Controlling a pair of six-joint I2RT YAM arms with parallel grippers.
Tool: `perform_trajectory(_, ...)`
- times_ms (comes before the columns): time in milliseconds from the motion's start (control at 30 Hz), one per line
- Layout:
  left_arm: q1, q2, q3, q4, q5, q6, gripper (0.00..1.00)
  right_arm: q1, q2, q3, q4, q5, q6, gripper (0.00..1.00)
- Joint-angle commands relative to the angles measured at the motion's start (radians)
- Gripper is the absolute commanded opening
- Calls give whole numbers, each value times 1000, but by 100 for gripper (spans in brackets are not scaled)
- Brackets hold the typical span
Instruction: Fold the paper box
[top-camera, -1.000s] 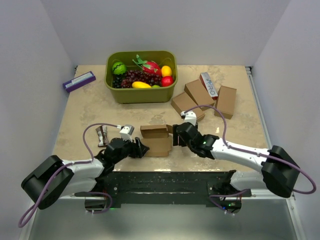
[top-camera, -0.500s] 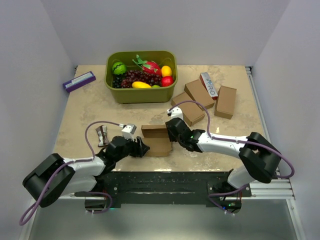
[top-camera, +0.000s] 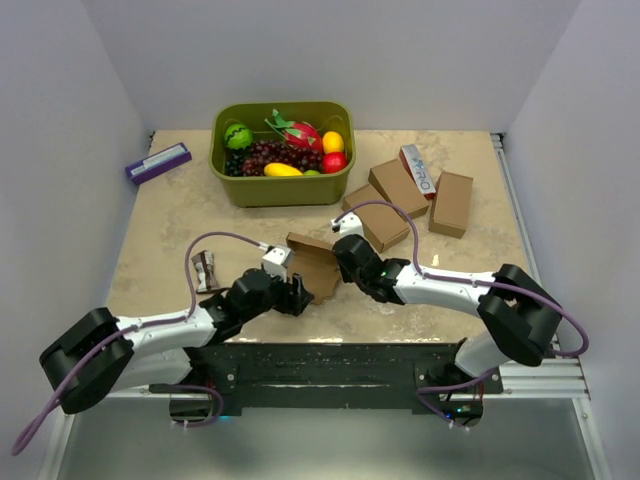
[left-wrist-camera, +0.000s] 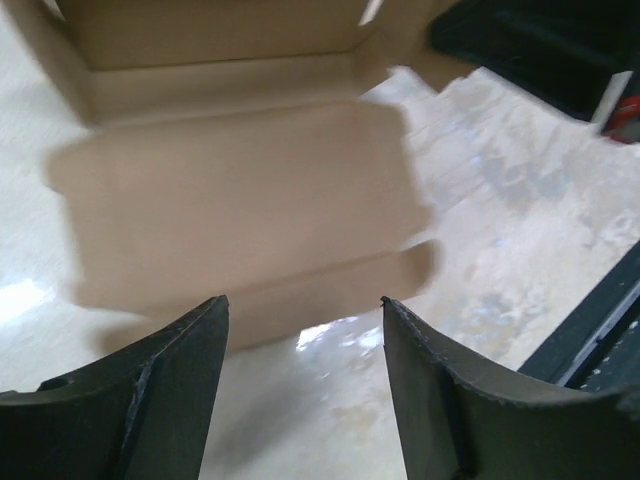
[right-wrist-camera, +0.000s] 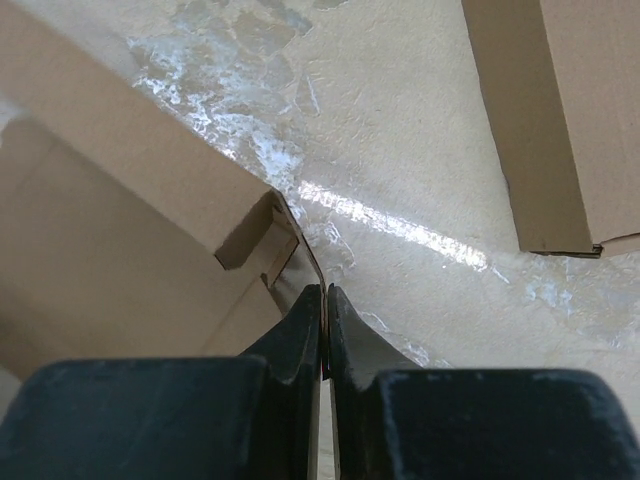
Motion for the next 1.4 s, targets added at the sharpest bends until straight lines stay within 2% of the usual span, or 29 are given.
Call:
perform_trajectory(0, -102, -13, 110, -25, -142, 41, 68, -4, 0, 40, 23, -5, -26, 4)
perform_trajectory(133, -151, 68, 127, 90, -113, 45, 69, -4, 5, 42, 23, -8, -24, 4)
perform_trajectory(333, -159, 274, 135, 231, -32, 67, 65, -4, 11, 42, 23, -11, -24, 4)
perform_trajectory(600, -160, 427, 103, 382, 27, 75, 59, -2, 20, 57, -13, -18, -7, 3)
perform_trajectory(733, -174, 472, 75, 455, 61, 41, 57, -5, 31, 110, -98, -32, 89, 0)
perform_trajectory(867, -191, 492, 77, 463, 61, 35, 56, -2, 51, 169, -156, -57, 167, 0)
perform_trajectory(1067, -199, 506, 80, 475, 61, 33, 57, 5, 103, 167, -147, -84, 237, 0)
perform_trajectory(1167, -199, 521, 71, 505, 67, 30, 56, 15, 138, 151, -129, -97, 267, 3)
perform_trajectory(1233, -199, 533, 74, 509, 70, 27, 57, 19, 153, 132, -102, -124, 269, 9)
perform_trajectory(1367, -197, 511, 61, 485, 45, 7, 56, 19, 129, 104, -33, -198, 267, 29)
